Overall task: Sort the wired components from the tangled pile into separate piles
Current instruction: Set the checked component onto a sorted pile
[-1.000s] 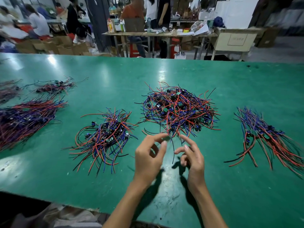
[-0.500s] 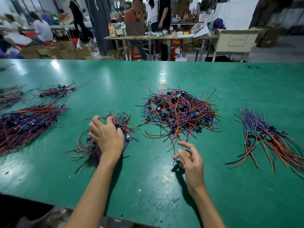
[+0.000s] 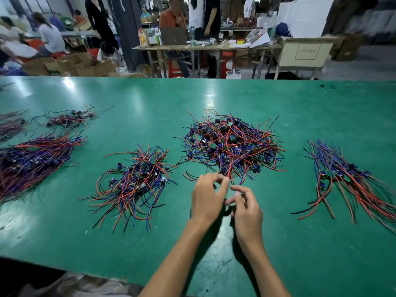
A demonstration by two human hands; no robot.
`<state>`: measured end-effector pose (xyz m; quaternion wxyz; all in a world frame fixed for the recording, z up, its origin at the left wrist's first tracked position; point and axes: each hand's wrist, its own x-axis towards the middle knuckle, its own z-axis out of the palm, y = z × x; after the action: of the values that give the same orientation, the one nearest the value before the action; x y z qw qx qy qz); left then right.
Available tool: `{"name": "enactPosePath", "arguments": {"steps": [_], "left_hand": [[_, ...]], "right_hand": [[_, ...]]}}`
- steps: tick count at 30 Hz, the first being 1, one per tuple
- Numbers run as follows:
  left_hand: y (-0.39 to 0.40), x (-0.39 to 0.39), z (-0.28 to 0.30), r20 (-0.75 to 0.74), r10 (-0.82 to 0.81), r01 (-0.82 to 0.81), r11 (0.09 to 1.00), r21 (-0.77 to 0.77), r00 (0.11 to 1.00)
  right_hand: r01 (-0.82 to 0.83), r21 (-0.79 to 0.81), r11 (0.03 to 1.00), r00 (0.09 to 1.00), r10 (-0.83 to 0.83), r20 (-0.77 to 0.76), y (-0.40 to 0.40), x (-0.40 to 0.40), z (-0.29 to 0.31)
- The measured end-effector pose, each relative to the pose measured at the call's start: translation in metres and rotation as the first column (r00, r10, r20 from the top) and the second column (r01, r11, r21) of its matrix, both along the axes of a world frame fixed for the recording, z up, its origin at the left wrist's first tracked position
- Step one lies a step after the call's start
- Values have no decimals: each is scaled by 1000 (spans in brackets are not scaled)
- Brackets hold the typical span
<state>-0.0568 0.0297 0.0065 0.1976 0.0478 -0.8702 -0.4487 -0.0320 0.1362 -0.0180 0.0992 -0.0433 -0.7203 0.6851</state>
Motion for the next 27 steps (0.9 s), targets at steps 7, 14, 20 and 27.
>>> {"name": "enactPosePath", "arguments": {"steps": [7,14,20,27], "left_hand": [[-6,46,-15,-243,-249,252,968,-19,937],[-14,41,-13,-39,-104,111,913,393,994],[-17,41,-11,-32,-227,200,774,600,973],[-20,44,-10,-70,-195,189,703,686,978]], "right_hand": [[-28,-23,999,999,29,40,-1,-2,8],[-69,-31,997,997,68,-40,0,5,8],[-160,30,987,987,160,-14,-2,11,12],[-203,152,967,979,204,11,-2,16,13]]}}
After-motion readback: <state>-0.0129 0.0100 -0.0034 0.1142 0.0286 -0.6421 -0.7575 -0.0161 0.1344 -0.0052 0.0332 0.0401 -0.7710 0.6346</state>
